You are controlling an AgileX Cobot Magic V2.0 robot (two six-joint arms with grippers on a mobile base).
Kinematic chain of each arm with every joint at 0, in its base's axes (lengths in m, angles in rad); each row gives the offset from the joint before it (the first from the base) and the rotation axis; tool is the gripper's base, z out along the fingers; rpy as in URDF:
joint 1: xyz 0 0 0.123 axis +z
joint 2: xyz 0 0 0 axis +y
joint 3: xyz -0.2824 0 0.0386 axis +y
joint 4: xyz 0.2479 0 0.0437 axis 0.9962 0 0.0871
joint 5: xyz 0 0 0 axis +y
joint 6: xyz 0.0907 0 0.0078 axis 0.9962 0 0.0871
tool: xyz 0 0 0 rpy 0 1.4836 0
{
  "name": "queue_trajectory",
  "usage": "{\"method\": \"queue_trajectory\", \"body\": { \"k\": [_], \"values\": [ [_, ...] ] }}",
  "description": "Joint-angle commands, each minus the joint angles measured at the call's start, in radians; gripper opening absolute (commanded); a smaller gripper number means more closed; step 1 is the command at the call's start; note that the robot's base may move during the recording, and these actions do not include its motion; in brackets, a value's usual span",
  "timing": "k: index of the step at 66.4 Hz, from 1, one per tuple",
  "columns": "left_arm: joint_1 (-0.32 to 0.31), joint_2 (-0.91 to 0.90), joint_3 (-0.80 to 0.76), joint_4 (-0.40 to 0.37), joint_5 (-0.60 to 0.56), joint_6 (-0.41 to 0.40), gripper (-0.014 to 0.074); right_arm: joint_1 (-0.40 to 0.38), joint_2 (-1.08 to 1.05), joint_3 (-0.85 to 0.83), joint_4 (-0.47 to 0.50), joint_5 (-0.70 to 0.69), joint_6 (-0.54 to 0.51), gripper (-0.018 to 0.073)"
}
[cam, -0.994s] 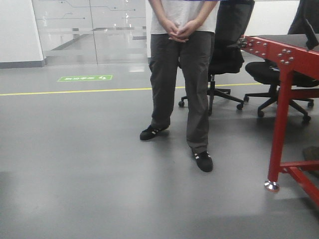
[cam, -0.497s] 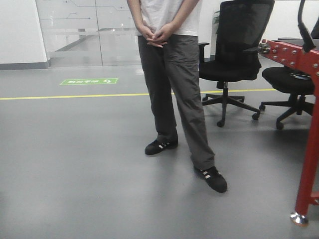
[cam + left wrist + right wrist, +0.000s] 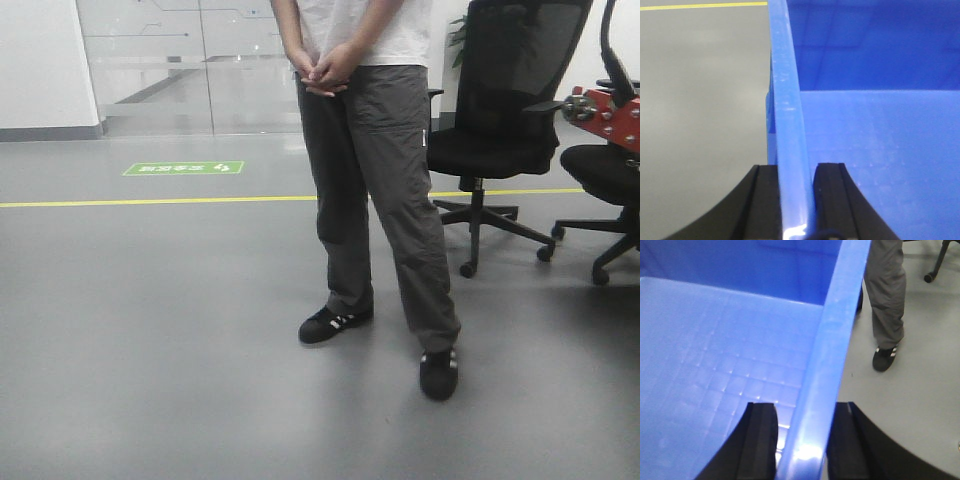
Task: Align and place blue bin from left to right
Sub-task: 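Hold the blue bin with both grippers while the base turns, then carry the blue bin with both grippers toward the other shelving unit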
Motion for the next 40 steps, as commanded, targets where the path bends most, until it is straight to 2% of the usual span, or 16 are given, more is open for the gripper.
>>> {"method": "queue_trajectory", "body": {
  "k": [1, 40],
  "values": [
    [-0.007, -0.030, -0.018, -0.002, -0.065, 0.014, -0.0111, -0.004, -0.014, -0.014, -0.044, -0.073, 0.016, -0.0069],
    [-0.007, -0.030, -0.018, -0.002, -0.067, 0.014, -0.0111, -0.004, -0.014, -0.014, -0.044, -0.073, 0.016, -0.0069]
  ]
}}
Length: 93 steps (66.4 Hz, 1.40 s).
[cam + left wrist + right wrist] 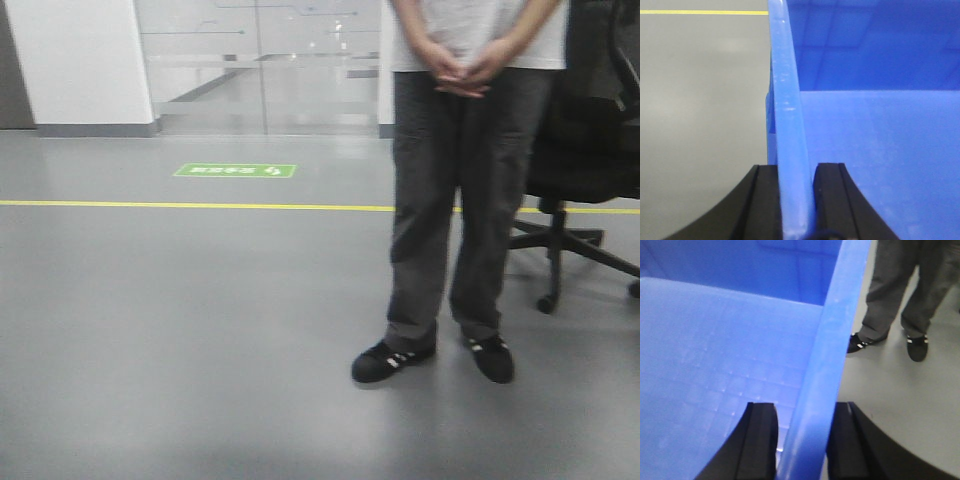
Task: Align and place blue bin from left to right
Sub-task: 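Carry the blue bin with both grippers toward the other shelving unit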
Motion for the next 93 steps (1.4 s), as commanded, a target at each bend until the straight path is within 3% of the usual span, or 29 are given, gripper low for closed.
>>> {"method": "queue_trajectory", "body": {
  "k": [1, 93],
  "values": [
    [-0.007, -0.030, -0.018, -0.002, -0.063, 0.014, -0.0111, -0.004, -0.015, -0.014, -0.042, -0.071, 0.018, -0.0069],
    [-0.007, -0.030, -0.018, -0.002, -0.063, 0.014, -0.0111, -0.004, -0.015, -0.014, -0.042, -0.071, 0.018, -0.0069]
  ]
}}
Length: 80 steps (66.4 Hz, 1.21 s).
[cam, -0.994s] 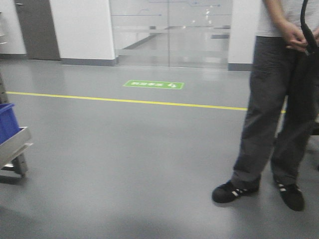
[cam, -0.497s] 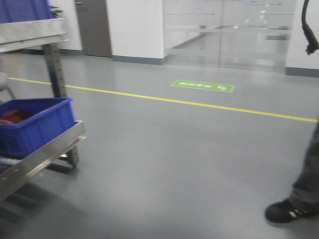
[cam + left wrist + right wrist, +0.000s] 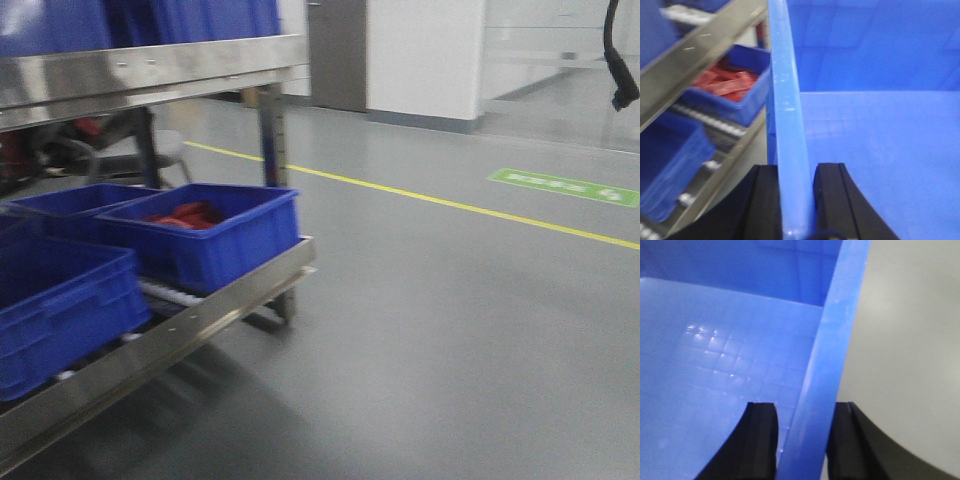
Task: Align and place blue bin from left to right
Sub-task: 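Carry the blue bin with both grippers toward the other shelving unit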
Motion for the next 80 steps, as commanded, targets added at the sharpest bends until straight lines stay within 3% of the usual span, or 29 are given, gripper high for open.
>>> {"method": "queue_trajectory", "body": {
  "k": [1, 80],
  "values": [
    [-0.007, -0.030, -0.018, -0.002, -0.063, 0.014, -0.0111, -0.004, -0.015, -0.014, -0.042, -0.071, 0.018, -0.0069],
    [-0.007, -0.030, -0.018, -0.002, -0.063, 0.014, -0.0111, -0.004, -0.015, -0.014, -0.042, -0.071, 0.018, -0.0069]
  ]
}}
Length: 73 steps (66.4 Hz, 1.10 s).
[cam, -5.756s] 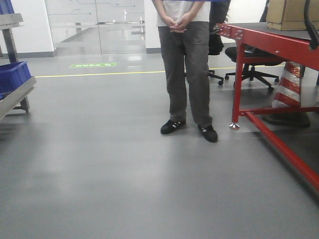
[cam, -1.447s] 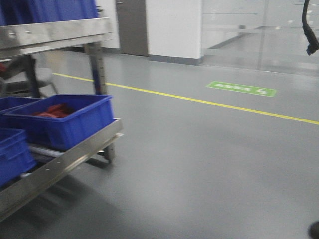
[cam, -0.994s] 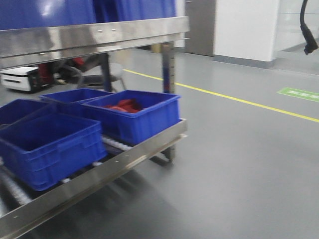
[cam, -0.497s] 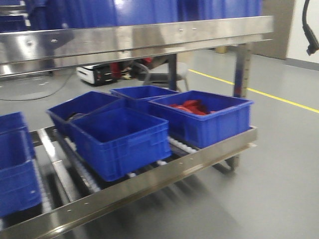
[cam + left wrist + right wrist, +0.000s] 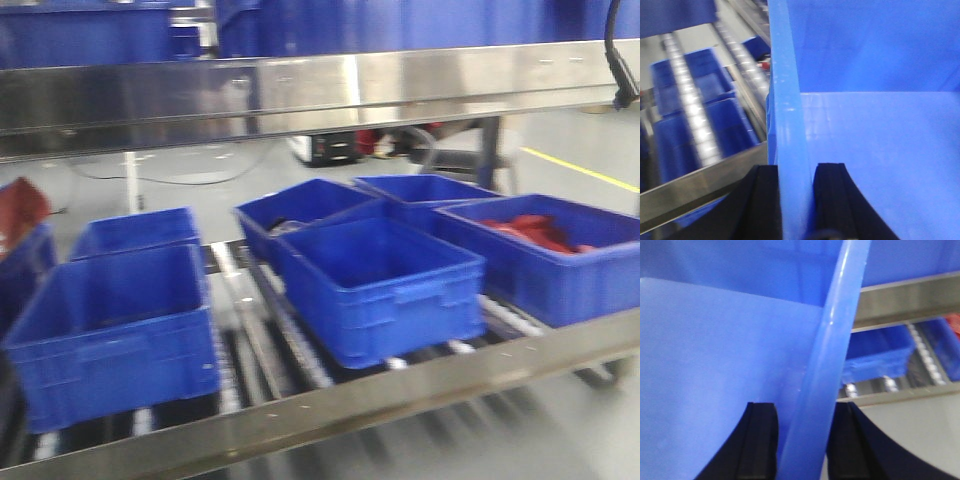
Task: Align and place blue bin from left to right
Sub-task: 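Carry the blue bin with both grippers toward the other shelving unit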
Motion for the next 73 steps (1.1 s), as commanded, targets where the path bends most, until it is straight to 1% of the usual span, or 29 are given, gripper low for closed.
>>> {"method": "queue_trajectory", "body": {
  "k": [1, 73],
  "values": [
    [-0.007, -0.030, -0.018, -0.004, -0.063, 0.014, -0.0111, -0.004, -0.015, -0.014, -0.042, -0.071, 0.018, -0.0069],
    [-0.007, -0.030, -0.018, -0.004, -0.063, 0.014, -0.0111, -0.004, -0.015, -0.014, -0.042, -0.071, 0.018, -0.0069]
  ]
}}
